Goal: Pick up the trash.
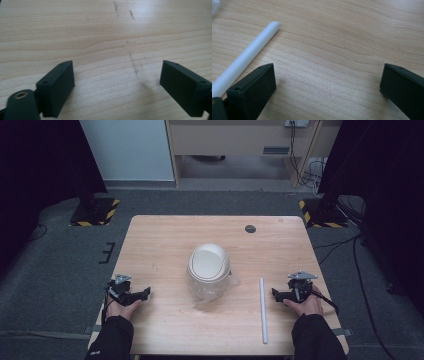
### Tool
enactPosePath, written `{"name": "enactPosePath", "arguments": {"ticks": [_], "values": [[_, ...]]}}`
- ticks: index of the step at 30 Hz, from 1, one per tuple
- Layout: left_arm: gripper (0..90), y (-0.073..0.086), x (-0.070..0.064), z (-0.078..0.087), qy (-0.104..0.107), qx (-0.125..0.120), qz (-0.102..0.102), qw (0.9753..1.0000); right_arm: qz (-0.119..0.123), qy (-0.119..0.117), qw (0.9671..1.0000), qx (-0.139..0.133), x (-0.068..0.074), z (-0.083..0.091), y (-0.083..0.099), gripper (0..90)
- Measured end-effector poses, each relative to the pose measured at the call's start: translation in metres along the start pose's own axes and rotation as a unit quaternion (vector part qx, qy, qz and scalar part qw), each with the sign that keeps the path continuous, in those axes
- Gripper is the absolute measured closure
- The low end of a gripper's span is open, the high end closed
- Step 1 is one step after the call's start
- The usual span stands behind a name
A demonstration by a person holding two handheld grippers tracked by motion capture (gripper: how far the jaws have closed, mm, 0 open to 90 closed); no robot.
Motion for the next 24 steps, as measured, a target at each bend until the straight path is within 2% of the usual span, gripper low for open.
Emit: {"name": "enactPosePath", "arguments": {"ticks": [3,5,8,9,10,13,17,18,19,24], "values": [[15.4,-0.004,-0.004,0.003,0.006,-0.008,-0.001,0.9999,-0.001,0.001,1.0000,0.000,0.000,0.000,0.000,0.7],[15.8,-0.009,-0.007,0.006,0.013,-0.025,-0.006,0.9996,-0.001,0.001,1.0000,0.000,0.000,0.000,0.000,0.7],[17.6,-0.018,-0.013,0.013,0.028,-0.052,0.004,0.9982,-0.002,0.001,1.0000,0.001,0.000,0.001,0.001,0.7],[17.6,-0.023,-0.016,0.017,0.032,-0.069,0.008,0.9970,-0.001,0.001,1.0000,0.001,0.000,0.001,0.001,0.7],[17.5,-0.023,-0.016,0.017,0.032,-0.069,0.008,0.9970,-0.001,0.001,1.0000,0.001,0.000,0.001,0.001,0.7],[17.5,-0.033,-0.024,0.026,0.041,-0.102,0.016,0.9938,-0.002,0.002,1.0000,0.001,0.000,0.001,0.001,0.7],[18.3,-0.040,-0.030,0.034,0.044,-0.117,0.021,0.9919,-0.002,0.002,1.0000,0.001,0.000,0.001,0.001,0.7],[18.3,-0.046,-0.034,0.040,0.048,-0.134,0.020,0.9895,-0.002,0.002,1.0000,0.001,0.000,0.001,0.001,0.7],[18.3,-0.046,-0.034,0.040,0.048,-0.134,0.020,0.9895,-0.002,0.002,1.0000,0.001,0.000,0.001,0.001,0.7],[18.3,-0.058,-0.040,0.052,0.045,-0.168,0.012,0.9847,-0.002,0.002,1.0000,0.001,0.000,0.001,0.001,0.7]]}}
Point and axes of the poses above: each handheld gripper's, and its own axes: z roughly backward along the jaws, y roughly out of its underside, x roughly to its left, the point moved 5 cm from there along -z, roughly forward along the jaws, and after that the axes turned 9 degrees about -z, right-handed, at the moved point
